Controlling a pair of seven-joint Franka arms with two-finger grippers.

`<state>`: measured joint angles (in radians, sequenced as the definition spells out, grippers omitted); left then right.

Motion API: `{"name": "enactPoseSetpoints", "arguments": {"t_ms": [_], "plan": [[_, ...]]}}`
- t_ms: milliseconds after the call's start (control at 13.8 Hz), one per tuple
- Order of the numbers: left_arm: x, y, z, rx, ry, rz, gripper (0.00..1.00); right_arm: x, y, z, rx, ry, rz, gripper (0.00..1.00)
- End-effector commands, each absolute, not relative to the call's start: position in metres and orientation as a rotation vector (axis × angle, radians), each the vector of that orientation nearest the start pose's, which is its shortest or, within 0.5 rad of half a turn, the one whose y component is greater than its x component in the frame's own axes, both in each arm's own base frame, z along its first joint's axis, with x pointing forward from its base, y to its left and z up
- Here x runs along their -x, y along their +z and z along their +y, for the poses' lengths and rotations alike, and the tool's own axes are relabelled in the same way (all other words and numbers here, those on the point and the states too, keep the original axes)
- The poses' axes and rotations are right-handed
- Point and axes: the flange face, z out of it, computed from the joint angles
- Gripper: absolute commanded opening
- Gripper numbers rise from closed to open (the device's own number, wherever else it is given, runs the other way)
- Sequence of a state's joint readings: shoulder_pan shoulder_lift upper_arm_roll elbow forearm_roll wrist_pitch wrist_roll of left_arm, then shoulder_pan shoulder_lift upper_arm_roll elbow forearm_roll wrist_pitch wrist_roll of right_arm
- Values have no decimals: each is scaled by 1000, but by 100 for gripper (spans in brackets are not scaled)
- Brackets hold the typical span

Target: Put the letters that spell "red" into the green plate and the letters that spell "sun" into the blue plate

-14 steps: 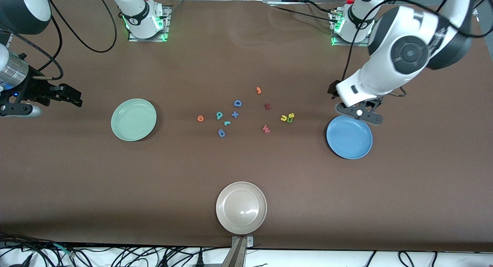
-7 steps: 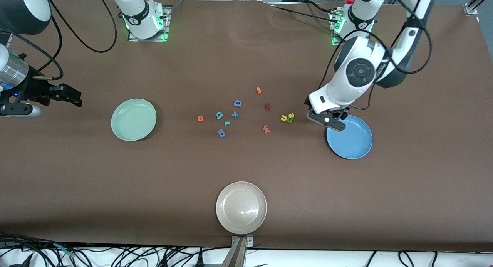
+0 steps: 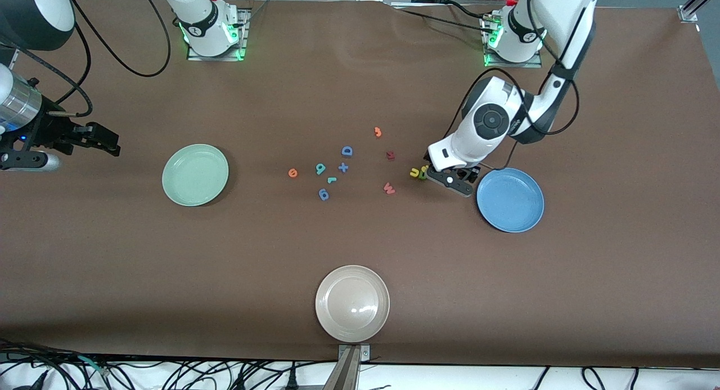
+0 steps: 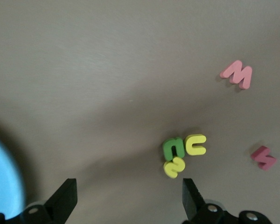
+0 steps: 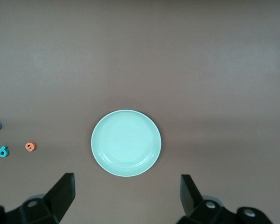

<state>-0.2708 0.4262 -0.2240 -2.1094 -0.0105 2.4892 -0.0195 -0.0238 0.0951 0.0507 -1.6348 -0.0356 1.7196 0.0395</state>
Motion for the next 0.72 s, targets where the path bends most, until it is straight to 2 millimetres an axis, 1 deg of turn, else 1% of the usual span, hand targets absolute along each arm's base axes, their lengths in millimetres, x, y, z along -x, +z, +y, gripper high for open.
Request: {"name": "enactPoseSetpoints", "arguments": {"t_ms": [0, 72, 145, 290, 362, 434, 651], "plan": [[-499, 196, -284, 3172, 105, 717, 98, -587, 555, 11, 3175, 18, 6, 100], [-492, 190, -293, 3165, 122, 740, 95, -587, 555, 11, 3175, 18, 6, 100], [-489, 183, -297, 3165, 119, 751, 94, -587, 555, 11, 3173, 18, 6, 100], [-486, 167, -298, 3172, 108, 750, 94, -587, 555, 11, 3175, 18, 6, 100], [-483, 162, -300, 3170, 116, 759, 93, -587, 555, 11, 3175, 18, 6, 100], [-482, 162, -301, 3165, 115, 769, 90, -587, 555, 11, 3173, 15, 6, 100], [-482, 162, -301, 3160, 116, 775, 70, -587, 555, 11, 3173, 15, 6, 100]]}}
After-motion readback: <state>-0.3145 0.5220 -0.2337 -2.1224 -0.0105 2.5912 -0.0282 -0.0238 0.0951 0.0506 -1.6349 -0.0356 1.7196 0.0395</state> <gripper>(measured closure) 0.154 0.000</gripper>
